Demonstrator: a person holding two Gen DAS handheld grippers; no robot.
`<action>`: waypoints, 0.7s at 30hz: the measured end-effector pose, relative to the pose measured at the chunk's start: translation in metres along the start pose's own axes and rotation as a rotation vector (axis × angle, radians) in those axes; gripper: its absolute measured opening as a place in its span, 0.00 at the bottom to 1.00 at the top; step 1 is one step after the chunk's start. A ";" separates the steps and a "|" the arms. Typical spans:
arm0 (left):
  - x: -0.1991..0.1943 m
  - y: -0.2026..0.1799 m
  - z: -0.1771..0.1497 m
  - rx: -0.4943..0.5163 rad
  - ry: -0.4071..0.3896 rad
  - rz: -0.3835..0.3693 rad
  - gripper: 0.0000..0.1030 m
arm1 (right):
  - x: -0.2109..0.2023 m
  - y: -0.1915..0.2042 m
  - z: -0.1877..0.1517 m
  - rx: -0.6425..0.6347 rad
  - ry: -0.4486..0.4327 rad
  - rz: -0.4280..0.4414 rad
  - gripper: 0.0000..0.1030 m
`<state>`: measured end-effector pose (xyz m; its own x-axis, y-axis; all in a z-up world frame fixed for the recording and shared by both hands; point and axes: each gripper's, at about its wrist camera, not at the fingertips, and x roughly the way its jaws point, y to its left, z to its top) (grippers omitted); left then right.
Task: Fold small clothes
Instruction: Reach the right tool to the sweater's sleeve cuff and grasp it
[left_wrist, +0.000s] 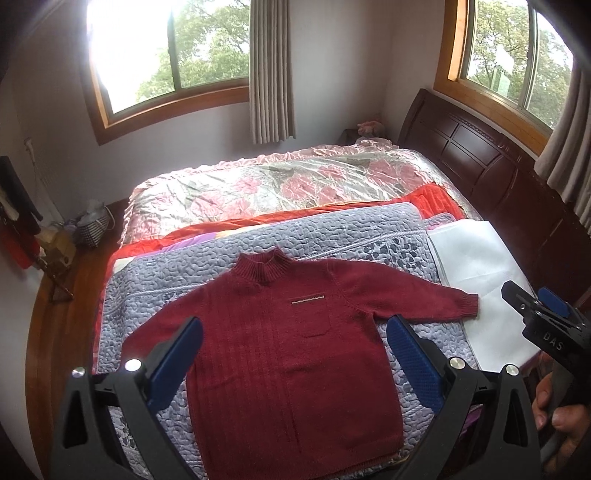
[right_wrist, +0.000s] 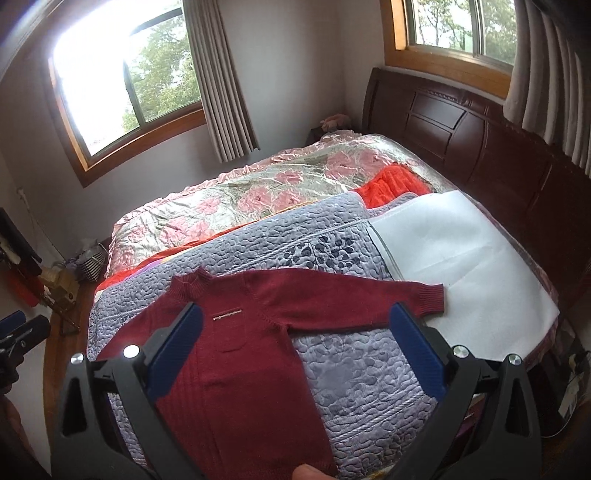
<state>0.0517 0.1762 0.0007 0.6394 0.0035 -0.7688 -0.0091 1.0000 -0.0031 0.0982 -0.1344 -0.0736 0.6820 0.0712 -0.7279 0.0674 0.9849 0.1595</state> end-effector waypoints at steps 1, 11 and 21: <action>0.007 -0.006 0.004 0.008 0.007 -0.005 0.96 | 0.008 -0.010 0.000 0.018 0.008 0.005 0.97; 0.129 -0.078 0.018 0.097 0.152 -0.067 0.96 | 0.153 -0.183 -0.025 0.455 0.187 0.071 0.97; 0.223 -0.154 0.010 0.134 0.319 -0.170 0.96 | 0.305 -0.337 -0.110 0.915 0.251 0.201 0.55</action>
<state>0.2031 0.0235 -0.1635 0.3520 -0.1440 -0.9249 0.1903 0.9785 -0.0799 0.2034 -0.4275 -0.4224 0.5744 0.3607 -0.7348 0.5797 0.4545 0.6763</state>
